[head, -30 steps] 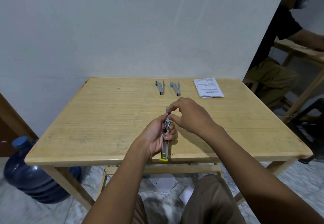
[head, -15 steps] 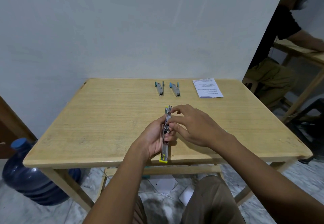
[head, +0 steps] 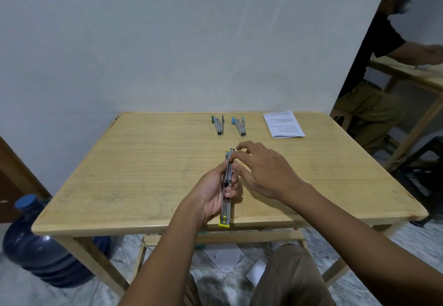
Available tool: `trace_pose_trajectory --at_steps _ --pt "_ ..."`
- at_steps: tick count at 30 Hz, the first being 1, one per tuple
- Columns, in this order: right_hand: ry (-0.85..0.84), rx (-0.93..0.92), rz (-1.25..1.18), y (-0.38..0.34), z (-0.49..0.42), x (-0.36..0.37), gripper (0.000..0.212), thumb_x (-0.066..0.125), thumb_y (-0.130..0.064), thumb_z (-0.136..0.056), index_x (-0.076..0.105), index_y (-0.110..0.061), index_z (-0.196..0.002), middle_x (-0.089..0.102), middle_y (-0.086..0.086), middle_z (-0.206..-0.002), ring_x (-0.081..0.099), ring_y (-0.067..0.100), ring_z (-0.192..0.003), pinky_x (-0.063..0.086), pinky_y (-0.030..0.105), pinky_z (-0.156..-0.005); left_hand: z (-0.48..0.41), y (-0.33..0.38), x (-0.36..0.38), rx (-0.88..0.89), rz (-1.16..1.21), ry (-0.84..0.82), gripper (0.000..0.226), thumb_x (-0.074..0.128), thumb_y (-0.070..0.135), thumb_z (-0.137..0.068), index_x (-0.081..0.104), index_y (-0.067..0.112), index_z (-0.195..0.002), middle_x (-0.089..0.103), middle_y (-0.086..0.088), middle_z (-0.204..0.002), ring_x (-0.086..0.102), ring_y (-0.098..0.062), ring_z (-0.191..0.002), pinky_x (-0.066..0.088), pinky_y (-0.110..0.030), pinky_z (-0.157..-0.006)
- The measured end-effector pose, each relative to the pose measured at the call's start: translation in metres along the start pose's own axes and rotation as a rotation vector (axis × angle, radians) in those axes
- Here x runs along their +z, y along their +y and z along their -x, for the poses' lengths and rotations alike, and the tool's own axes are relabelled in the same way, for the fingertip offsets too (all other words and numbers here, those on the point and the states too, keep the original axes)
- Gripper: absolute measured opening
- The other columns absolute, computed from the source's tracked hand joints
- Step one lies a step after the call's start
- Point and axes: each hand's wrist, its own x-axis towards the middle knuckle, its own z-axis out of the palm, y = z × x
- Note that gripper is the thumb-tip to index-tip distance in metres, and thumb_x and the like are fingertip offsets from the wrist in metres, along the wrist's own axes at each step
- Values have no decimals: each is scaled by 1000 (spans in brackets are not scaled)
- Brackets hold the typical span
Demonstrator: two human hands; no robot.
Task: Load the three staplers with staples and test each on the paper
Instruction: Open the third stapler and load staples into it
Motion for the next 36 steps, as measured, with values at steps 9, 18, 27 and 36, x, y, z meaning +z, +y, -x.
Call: trace_pose_trajectory --at_steps 9,18,27,36 --pt "19 58 -4 1 -5 2 31 42 -45 -100 59 -32 -122 54 -7 -126 56 17 -106 47 35 -74 3 1 1 -25 15 5 42 40 41 -103 50 10 -77 44 -4 -53 36 -11 -41 27 -20 -41" --pt "115 150 -272 -4 9 -7 32 47 -52 -95 62 -34 -116 58 -14 -115 58 7 -101 50 32 -75 6 2 2 -56 55 -9 44 40 42 -103 53 8 -78 43 -4 -55 37 -11 -42 29 -19 -42" --pt "203 -19 -478 -26 32 1 9 71 -27 -87 71 -19 -93 66 -9 -88 59 4 -80 51 29 -69 11 2 10 24 66 50 34 35 33 -106 53 5 -98 51 -6 -61 39 -8 -39 33 -16 -33" --pt "334 79 -325 -28 23 10 9 67 -23 -90 72 -17 -93 68 -4 -87 62 11 -82 52 30 -68 12 2 12 0 23 68 51 34 39 -105 49 7 -69 39 -4 -48 35 -11 -37 29 -19 -40"
